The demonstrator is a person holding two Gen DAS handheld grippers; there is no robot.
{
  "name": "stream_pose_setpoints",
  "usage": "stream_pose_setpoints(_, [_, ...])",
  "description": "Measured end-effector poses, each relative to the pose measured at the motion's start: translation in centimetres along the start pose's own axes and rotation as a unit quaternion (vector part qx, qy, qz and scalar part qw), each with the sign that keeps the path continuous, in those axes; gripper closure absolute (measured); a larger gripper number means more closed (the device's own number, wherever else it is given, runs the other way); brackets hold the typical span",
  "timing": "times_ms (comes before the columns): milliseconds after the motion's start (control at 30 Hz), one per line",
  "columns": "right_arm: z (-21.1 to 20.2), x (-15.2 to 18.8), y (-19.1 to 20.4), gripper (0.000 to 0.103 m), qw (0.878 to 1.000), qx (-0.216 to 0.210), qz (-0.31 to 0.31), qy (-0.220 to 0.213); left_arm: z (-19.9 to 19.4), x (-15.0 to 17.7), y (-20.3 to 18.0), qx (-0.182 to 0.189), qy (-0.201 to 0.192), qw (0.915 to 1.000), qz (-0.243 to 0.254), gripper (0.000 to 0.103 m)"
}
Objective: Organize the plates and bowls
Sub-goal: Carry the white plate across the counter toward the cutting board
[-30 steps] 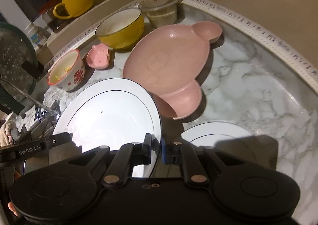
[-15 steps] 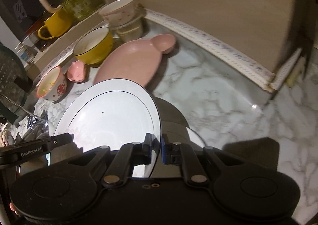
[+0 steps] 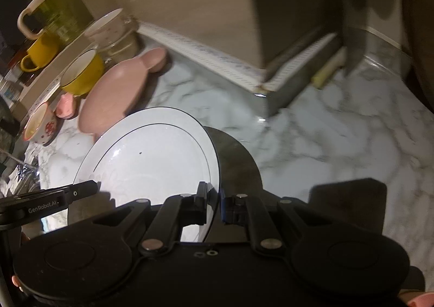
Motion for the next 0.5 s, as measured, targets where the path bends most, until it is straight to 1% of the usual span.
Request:
stream_pose_setpoints(333, [-1.3,0.1,-7.5,0.095,0.999,0.022,0.026,-0.005,2.9,0.6,-6.9,0.026,0.013,0.9991,0.03,0.085])
stream_pose_setpoints(500, [-1.2,0.6,-10.6,0.095,0.999,0.034,0.036,0.0,4.9,1.2,-9.4,0.031,0.022,0.9986,0.038,0.085])
Point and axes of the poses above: each gripper's, at about its wrist camera, not at the fingertips, and z roughly the way its jaws point, y to its left, x to its underside, the point moved 9 cm from there along z, roughly the way its jaws point, and after that the axes turned 11 degrees about x, right-handed, at the moved point
